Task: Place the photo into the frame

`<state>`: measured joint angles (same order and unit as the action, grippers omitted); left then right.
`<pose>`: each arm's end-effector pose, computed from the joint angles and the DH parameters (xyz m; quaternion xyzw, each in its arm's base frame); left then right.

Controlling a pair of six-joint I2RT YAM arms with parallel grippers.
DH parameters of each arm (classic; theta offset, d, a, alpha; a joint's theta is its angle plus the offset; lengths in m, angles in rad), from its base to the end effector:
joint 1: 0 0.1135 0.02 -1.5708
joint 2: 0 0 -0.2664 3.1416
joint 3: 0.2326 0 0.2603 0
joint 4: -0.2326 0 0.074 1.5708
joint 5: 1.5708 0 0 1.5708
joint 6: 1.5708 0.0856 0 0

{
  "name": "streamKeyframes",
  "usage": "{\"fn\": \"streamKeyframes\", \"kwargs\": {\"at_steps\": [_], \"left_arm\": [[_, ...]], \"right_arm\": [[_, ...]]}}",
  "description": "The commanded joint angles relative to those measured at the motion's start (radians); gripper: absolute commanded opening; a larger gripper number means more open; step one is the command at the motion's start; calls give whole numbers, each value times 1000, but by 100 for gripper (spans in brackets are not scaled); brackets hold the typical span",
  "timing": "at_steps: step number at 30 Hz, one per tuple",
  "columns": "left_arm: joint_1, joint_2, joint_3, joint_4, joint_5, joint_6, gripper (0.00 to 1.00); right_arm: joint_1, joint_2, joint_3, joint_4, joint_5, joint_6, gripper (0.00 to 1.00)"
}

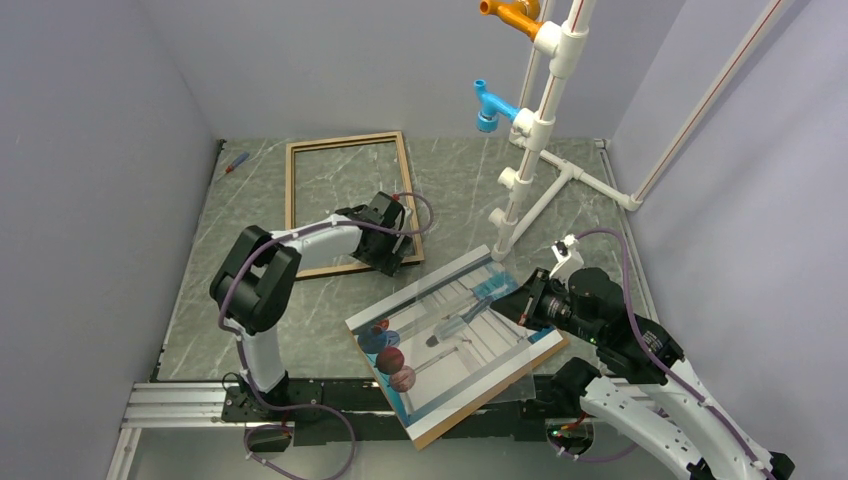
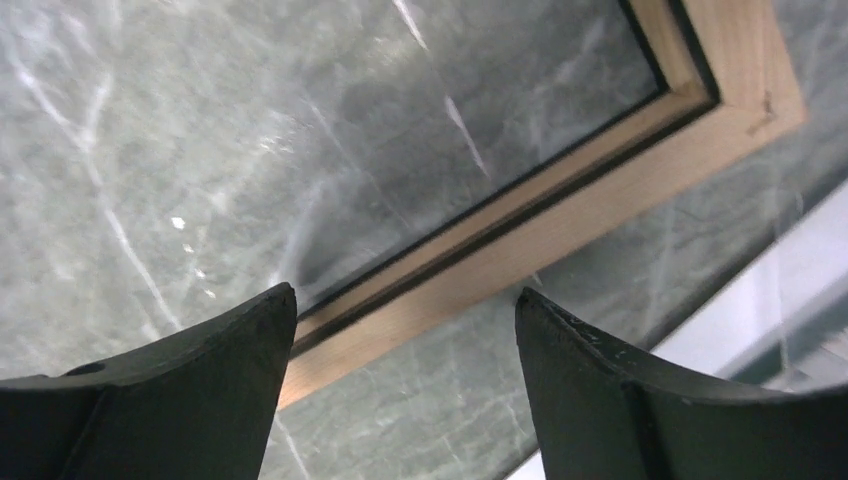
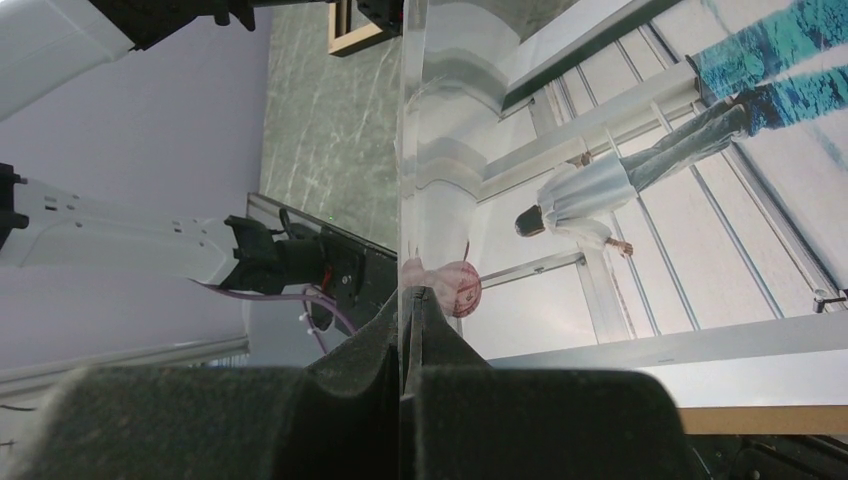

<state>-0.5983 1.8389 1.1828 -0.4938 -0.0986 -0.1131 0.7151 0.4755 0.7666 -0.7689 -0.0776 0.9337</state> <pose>0.3294 -0.2143 0.1181 0.2247 0.9506 -0.0275 0.2124 0.1090 0.1034 0.2924 0.0731 0.8508 0.4037 0.3283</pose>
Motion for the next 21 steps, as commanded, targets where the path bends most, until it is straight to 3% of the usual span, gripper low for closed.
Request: {"fn": "streamKeyframes", "kwargs": {"at_steps": [1,2,9,21], "left_arm": [[4,31,32,-18,-69,17,77],[4,35,30,-16,-64,14,70],[5,-3,19,-29,-72,5,0],[-33,-361,-177,6,28,-22,0]], "right_arm": [[0,-12,52,13,15,-7,0],[0,-13,54,13,16,-8,0],[1,-11,61,12,6,2,0],[0,21,227,-72,48,-30,0]]}}
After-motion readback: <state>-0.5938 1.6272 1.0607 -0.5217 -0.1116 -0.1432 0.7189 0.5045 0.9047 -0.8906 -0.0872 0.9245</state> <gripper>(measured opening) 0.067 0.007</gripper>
